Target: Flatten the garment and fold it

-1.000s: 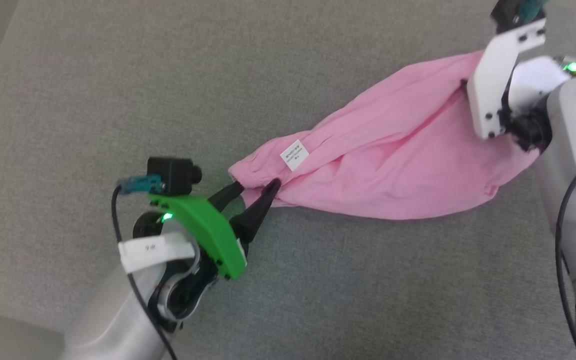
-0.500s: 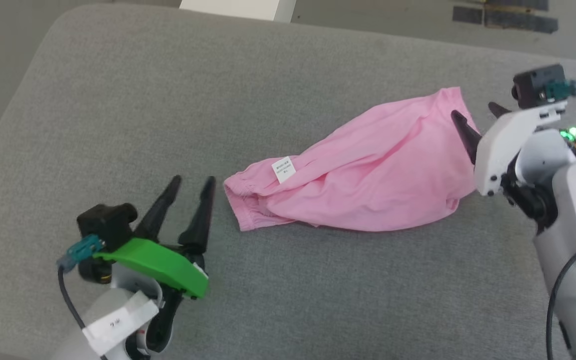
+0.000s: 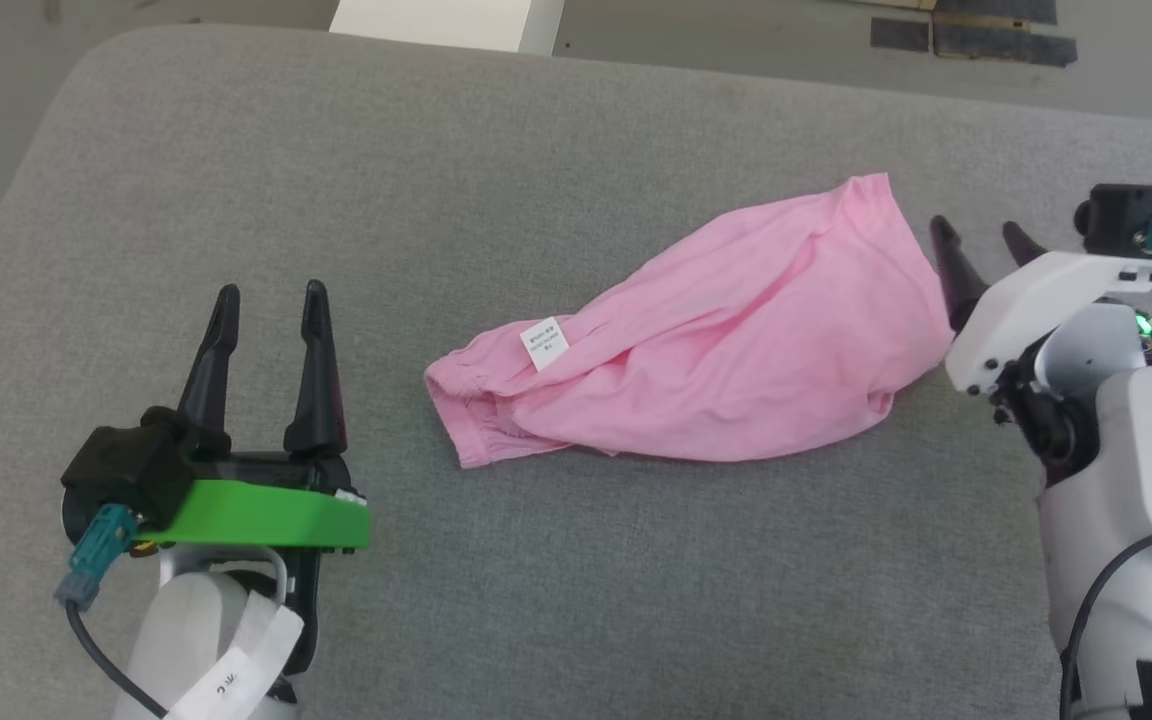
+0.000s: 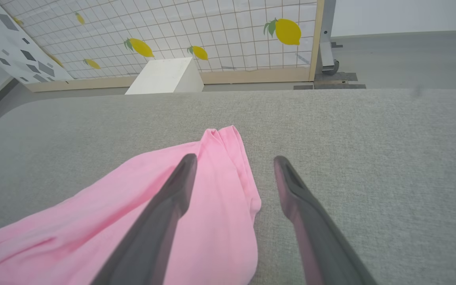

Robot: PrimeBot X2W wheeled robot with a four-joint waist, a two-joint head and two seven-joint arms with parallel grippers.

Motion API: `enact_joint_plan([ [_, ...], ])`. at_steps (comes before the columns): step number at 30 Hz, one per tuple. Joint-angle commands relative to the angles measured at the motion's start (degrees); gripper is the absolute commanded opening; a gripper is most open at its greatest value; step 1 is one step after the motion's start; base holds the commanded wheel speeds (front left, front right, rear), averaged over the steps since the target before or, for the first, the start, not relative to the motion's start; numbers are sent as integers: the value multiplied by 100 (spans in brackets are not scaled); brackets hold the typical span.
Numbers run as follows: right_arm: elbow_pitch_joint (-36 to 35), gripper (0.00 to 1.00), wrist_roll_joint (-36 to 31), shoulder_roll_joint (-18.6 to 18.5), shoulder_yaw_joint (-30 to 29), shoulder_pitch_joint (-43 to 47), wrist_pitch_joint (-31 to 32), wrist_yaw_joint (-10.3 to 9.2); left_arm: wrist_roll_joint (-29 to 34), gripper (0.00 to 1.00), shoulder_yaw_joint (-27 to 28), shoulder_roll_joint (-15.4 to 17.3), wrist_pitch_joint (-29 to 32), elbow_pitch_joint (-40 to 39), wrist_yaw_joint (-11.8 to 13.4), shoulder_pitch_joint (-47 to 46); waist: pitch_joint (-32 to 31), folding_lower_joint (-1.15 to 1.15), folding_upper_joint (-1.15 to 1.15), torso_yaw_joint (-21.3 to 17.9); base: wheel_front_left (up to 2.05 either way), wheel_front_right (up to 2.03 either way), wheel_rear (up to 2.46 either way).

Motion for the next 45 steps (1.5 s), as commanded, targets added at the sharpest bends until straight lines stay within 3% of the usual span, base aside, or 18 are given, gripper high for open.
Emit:
enact_joint_plan([
  [1,161,100,-146,34,-160,-183,40,-8,164,100,157,-110,-26,-40,-115,89,94,0,0,12,0,0,0],
  [7,1034,100,-661,83,-660,-817,614,-8,411,100,434,-332,-26,-111,-362,64,318,0,0,104,0,0,0],
  [18,2061,100,-1691,86,-875,-1692,1951,-8,271,100,352,-380,-27,-198,-423,-73,672,0,0,339,0,0,0],
  [22,2350,98,-1662,87,-904,-1775,2501,-8,215,100,307,-380,-27,-199,-426,-80,692,0,0,401,0,0,0],
  [23,2429,53,-1562,87,-884,-1788,2618,-8,207,100,310,-381,-27,-196,-426,-73,685,0,0,407,0,0,0],
  [24,2479,42,-1504,87,-839,-1787,2691,-8,202,100,313,-381,-27,-194,-426,-65,677,0,0,406,0,0,0],
  [25,2505,12,-1457,87,-781,-1778,2737,-8,201,100,322,-381,-27,-194,-427,-54,667,0,0,397,0,0,0],
  [26,2499,0,-1426,87,-748,-1767,2732,-8,202,100,330,-381,-27,-194,-427,-45,657,0,0,388,0,0,0],
  [39,2000,0,-653,63,-571,-1204,1882,-8,364,100,290,-381,-27,-100,-428,229,80,0,0,-43,0,0,0],
  [45,1187,0,-942,-364,-842,-490,1782,-8,436,100,241,-381,-27,-85,-428,446,-216,0,0,-260,0,0,0],
])
